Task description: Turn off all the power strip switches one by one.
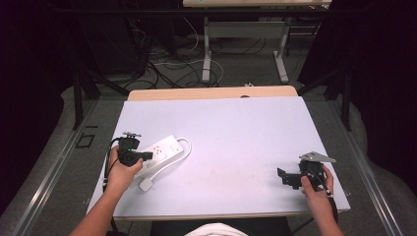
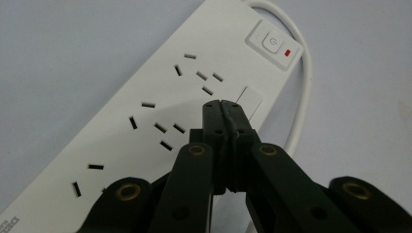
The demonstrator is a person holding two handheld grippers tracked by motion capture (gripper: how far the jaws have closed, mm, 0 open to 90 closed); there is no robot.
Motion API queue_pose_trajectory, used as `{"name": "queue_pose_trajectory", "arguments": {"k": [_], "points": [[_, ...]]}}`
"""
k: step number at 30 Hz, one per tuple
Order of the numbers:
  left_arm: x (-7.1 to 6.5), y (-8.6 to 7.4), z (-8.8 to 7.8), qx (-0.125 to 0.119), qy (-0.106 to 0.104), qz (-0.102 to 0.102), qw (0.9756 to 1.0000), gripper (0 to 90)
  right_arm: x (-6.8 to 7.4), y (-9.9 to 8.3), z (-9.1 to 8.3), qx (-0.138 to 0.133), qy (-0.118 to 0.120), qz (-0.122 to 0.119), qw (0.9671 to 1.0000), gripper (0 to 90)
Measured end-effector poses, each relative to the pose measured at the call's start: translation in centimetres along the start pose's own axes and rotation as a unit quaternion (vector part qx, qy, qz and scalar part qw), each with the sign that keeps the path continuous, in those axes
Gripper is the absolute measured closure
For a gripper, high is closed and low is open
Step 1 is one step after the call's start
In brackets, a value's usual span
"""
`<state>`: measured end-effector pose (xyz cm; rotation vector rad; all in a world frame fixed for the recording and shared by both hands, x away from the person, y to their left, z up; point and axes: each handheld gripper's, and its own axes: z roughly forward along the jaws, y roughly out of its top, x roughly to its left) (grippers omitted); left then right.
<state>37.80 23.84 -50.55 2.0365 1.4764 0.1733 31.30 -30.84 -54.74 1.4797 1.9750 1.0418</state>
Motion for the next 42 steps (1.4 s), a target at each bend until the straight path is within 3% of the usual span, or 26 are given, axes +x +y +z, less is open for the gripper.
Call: {"name": "queue_pose_trajectory", "arguments": {"k": [21,42], "points": [[1.0,-1.4,0.0,0.016,0.002,-0.007,0.9998,90.0,0.0,0.0,0.0,0.002,-0.001,0.002,1.0000,0.0],[0.7,-1.6,0.3,0.011,0.002,-0.008,0.9999,90.0,0.0,0.0,-0.1,0.001,0.000,0.000,1.0000,0.0]]}}
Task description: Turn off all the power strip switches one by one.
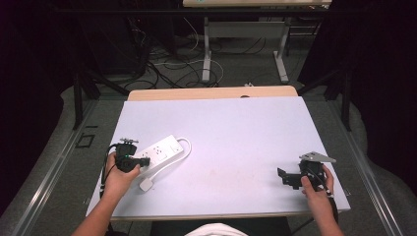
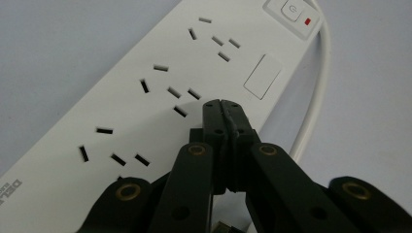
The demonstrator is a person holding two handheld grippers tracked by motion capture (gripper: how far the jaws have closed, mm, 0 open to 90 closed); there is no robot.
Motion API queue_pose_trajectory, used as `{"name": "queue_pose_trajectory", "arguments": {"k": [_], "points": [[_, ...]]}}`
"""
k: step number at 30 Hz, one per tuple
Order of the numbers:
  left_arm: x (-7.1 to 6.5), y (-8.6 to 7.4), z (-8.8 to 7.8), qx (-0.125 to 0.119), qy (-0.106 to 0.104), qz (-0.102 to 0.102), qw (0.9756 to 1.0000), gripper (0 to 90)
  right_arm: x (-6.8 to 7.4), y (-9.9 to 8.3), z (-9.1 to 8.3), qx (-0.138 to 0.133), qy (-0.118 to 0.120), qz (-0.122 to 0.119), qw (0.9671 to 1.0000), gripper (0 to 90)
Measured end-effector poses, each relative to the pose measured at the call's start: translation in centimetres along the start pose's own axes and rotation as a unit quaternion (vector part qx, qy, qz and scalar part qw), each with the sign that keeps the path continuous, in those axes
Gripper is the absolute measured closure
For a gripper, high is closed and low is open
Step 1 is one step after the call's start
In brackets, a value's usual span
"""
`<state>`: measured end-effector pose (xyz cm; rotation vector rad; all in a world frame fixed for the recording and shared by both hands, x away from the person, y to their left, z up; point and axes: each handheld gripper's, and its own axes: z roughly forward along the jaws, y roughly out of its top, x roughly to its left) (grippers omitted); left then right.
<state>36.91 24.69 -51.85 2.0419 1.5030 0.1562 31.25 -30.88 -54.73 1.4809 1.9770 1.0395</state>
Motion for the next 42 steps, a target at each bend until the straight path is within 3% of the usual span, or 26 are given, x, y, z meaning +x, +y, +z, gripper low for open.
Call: {"name": "queue_pose_trajectory", "arguments": {"k": [3,5,7,10,23,28,42], "points": [[-0.1,0.0,0.0,0.000,0.002,0.002,1.0000,90.0,-0.1,0.0,0.0,-0.001,-0.001,-0.001,1.0000,0.0],[-0.1,0.0,0.0,0.014,0.006,0.005,0.9999,90.0,-0.1,0.0,0.0,0.000,-0.002,-0.002,1.0000,0.0],[0.0,-0.2,0.0,0.005,0.013,0.003,0.9999,90.0,-0.1,0.0,0.0,-0.001,-0.002,-0.002,1.0000,0.0],[0.2,-0.3,-0.1,0.007,0.001,0.000,1.0000,90.0,-0.1,0.0,0.0,-0.001,-0.003,-0.001,1.0000,0.0],[0.4,-0.5,-0.1,-0.004,-0.004,-0.012,0.9999,90.0,0.1,0.0,0.1,0.000,0.000,0.001,1.0000,0.0],[0.7,-0.5,-0.3,0.005,-0.003,-0.011,0.9999,90.0,0.0,0.0,0.1,-0.001,0.000,0.000,1.0000,0.0],[1.0,-0.7,-1.4,-0.010,0.004,-0.016,0.9998,90.0,0.0,0.0,0.0,0.000,0.000,0.001,1.0000,0.0]]}}
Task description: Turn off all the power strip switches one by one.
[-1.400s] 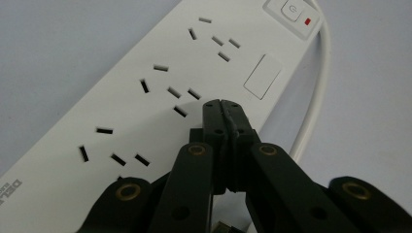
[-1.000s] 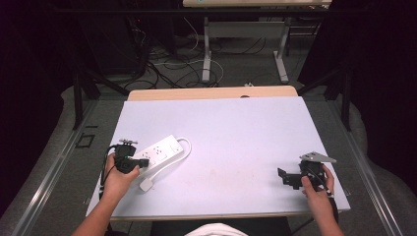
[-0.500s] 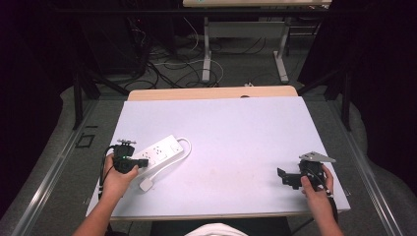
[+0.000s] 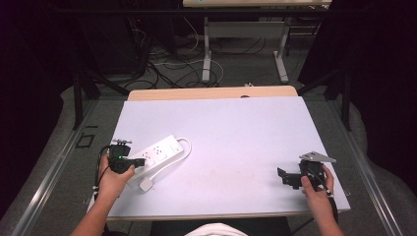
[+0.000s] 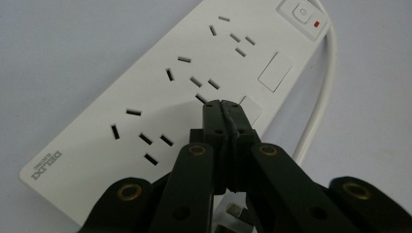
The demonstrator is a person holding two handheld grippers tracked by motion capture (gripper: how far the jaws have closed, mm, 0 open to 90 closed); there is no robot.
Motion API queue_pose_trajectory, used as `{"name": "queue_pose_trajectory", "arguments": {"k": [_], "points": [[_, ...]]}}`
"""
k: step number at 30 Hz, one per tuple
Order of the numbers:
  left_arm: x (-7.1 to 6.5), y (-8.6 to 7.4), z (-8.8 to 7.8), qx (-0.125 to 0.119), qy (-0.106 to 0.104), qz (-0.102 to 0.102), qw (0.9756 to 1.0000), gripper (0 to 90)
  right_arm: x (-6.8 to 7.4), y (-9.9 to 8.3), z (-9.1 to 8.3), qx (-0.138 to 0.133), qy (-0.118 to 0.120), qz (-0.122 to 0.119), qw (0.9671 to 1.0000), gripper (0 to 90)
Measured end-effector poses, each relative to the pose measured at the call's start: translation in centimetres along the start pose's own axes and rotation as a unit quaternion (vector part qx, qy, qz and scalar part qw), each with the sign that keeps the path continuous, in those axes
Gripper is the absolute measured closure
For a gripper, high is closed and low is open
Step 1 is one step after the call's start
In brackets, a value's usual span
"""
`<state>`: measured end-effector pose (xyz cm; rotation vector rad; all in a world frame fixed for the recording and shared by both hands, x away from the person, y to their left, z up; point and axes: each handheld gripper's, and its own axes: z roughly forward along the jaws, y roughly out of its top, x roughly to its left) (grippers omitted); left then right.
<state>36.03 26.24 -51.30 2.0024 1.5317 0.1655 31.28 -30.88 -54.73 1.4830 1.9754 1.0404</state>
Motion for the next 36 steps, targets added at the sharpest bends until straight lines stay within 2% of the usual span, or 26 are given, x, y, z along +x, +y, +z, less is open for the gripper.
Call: {"name": "queue_pose_trajectory", "arguments": {"k": [1,3,4,5,6,7,8,11,13,14,15,17,19,20,24,26,28,32,36], "points": [[0.1,0.0,-0.2,0.008,-0.001,0.001,1.0000,90.0,0.0,0.0,0.0,0.000,0.000,0.002,1.0000,0.0],[0.0,-0.1,-0.2,-0.001,0.001,-0.001,1.0000,90.0,0.0,0.0,0.0,0.000,0.000,0.002,1.0000,0.0],[0.1,-0.1,-0.4,0.006,-0.001,0.001,1.0000,90.0,0.1,0.0,0.0,0.001,-0.001,0.002,1.0000,0.0],[0.1,-0.3,-0.3,-0.003,0.002,-0.001,1.0000,90.0,0.0,0.0,0.0,-0.001,0.000,0.000,1.0000,0.0],[0.1,-0.2,-0.5,0.006,0.001,0.001,1.0000,90.0,0.0,0.0,0.0,-0.002,0.000,-0.001,1.0000,0.0],[0.1,-0.4,-0.5,-0.003,0.003,-0.001,1.0000,90.0,0.1,0.1,0.0,-0.002,0.000,0.000,1.0000,0.0],[0.3,-0.4,-0.7,0.006,0.000,0.001,1.0000,90.0,0.1,0.1,0.1,-0.002,0.000,-0.001,1.0000,0.0],[0.3,-0.7,-0.8,-0.001,0.004,-0.002,1.0000,90.0,0.2,0.1,0.1,0.002,0.002,-0.002,1.0000,0.0],[0.4,-0.8,-1.1,0.006,0.003,-0.002,1.0000,90.0,0.2,0.1,0.1,0.000,0.002,-0.004,1.0000,0.0],[0.4,-1.0,-1.0,-0.003,0.006,-0.007,1.0000,90.0,0.2,0.1,0.1,0.000,0.002,-0.002,1.0000,0.0],[0.5,-1.0,-1.1,0.004,0.004,-0.007,1.0000,90.0,0.2,0.1,0.2,0.000,0.002,-0.002,1.0000,0.0],[0.6,-1.2,-1.1,-0.001,0.006,-0.006,1.0000,90.0,0.1,0.1,0.2,0.001,0.002,0.000,1.0000,0.0],[0.7,-1.2,-1.2,0.006,0.005,-0.006,1.0000,90.0,0.2,0.1,0.2,0.002,0.002,0.001,1.0000,0.0],[0.7,-1.3,-1.0,-0.002,0.007,-0.009,0.9999,90.0,0.2,0.1,0.2,0.002,0.002,0.000,1.0000,0.0],[0.9,-1.4,-1.2,0.007,0.008,-0.008,0.9999,90.0,0.2,0.1,0.2,0.002,0.002,0.001,1.0000,0.0],[0.9,-1.5,-1.2,0.003,0.010,-0.010,0.9999,90.0,0.2,0.1,0.2,0.002,0.002,0.001,1.0000,0.0],[0.9,-1.6,-1.3,0.010,0.008,-0.008,0.9999,90.0,0.1,0.1,0.2,0.002,0.002,-0.001,1.0000,0.0],[0.9,-1.8,-1.4,0.005,0.014,-0.008,0.9999,90.0,0.2,0.1,0.1,0.001,0.002,0.001,1.0000,0.0],[1.1,-1.9,-1.5,0.011,0.013,-0.008,0.9998,90.0,0.1,0.1,0.2,0.002,0.002,-0.001,1.0000,0.0]]}}
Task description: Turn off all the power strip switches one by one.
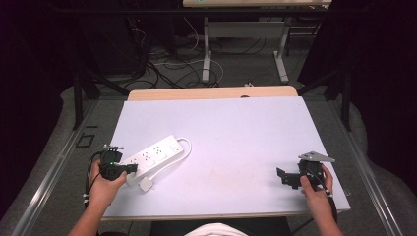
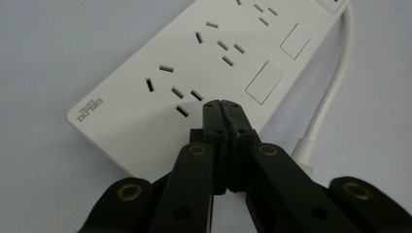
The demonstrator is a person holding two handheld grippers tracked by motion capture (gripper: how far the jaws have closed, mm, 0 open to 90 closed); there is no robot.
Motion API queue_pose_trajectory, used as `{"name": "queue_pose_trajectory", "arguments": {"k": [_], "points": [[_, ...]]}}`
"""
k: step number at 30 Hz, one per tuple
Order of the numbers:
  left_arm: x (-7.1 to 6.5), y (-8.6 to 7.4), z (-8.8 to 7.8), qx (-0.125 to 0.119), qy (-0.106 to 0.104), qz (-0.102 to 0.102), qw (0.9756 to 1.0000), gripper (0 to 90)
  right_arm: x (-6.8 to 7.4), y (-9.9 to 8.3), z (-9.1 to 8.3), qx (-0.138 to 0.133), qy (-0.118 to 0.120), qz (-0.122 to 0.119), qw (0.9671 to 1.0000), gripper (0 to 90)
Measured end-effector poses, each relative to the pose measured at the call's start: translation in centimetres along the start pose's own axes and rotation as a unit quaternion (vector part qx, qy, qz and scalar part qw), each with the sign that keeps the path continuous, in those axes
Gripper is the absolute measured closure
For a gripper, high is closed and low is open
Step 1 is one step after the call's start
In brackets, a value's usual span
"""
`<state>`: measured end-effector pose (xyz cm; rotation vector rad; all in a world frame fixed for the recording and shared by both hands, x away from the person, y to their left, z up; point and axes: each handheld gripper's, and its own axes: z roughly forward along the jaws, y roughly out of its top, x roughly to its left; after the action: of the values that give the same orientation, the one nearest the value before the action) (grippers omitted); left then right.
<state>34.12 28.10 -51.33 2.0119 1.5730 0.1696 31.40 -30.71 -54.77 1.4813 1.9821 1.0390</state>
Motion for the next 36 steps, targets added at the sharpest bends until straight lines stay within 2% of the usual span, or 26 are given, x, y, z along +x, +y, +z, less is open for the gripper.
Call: {"name": "queue_pose_trajectory", "arguments": {"k": [2,3,9,14,15,17,18,23,24,25,26,27,30,33,34,36], "points": [[0.09,-0.06,-0.03,0.000,0.001,0.000,1.0000,90.0,0.09,0.02,-0.01,0.000,0.000,0.001,1.0000,0.0],[0.10,-0.16,0.07,-0.009,0.002,-0.004,0.9999,90.0,0.11,0.04,-0.01,0.000,0.001,0.001,1.0000,0.0],[0.29,-0.23,0.05,0.001,0.000,-0.004,1.0000,90.0,0.09,0.01,0.05,0.000,0.000,0.001,1.0000,0.0],[0.21,-0.32,0.10,-0.001,-0.001,-0.003,1.0000,90.0,0.08,-0.01,0.03,0.001,0.000,0.001,1.0000,0.0],[0.11,-0.37,0.22,-0.008,0.001,-0.004,1.0000,90.0,0.08,-0.01,0.02,0.001,0.000,0.001,1.0000,0.0],[0.02,-0.26,0.16,0.003,-0.001,0.001,1.0000,90.0,0.08,-0.01,0.00,0.000,0.000,-0.001,1.0000,0.0],[-0.08,-0.30,0.29,-0.004,0.002,-0.002,1.0000,90.0,0.06,0.00,-0.03,0.001,0.001,-0.002,1.0000,0.0],[-0.20,-0.08,0.38,0.010,0.005,0.006,0.9999,90.0,0.01,-0.01,-0.06,0.000,0.000,0.000,1.0000,0.0],[-0.24,-0.20,0.54,0.005,0.010,0.004,0.9999,90.0,-0.02,-0.02,-0.05,0.000,0.000,-0.002,1.0000,0.0],[-0.13,-0.22,0.43,0.009,0.008,0.003,0.9999,90.0,-0.03,-0.03,-0.05,0.000,0.000,-0.002,1.0000,0.0],[-0.08,-0.30,0.46,0.004,0.009,0.000,1.0000,90.0,-0.02,-0.03,-0.05,0.000,0.000,-0.002,1.0000,0.0],[0.03,-0.30,0.33,0.011,0.001,-0.005,0.9999,90.0,-0.04,-0.03,-0.06,0.000,-0.001,-0.002,1.0000,0.0],[0.28,-0.48,0.45,-0.002,-0.006,-0.015,0.9999,90.0,-0.06,-0.03,-0.06,-0.001,-0.001,-0.002,1.0000,0.0],[0.25,-0.49,0.44,-0.002,-0.003,-0.010,0.9999,90.0,0.04,-0.01,-0.04,0.000,0.000,-0.002,1.0000,0.0],[0.28,-0.40,0.28,0.010,-0.007,-0.008,0.9999,90.0,0.09,0.01,-0.02,0.000,0.000,-0.002,1.0000,0.0],[0.21,-0.40,0.29,0.009,-0.004,-0.008,0.9999,90.0,0.09,0.05,0.01,-0.001,0.000,-0.003,1.0000,0.0]]}}
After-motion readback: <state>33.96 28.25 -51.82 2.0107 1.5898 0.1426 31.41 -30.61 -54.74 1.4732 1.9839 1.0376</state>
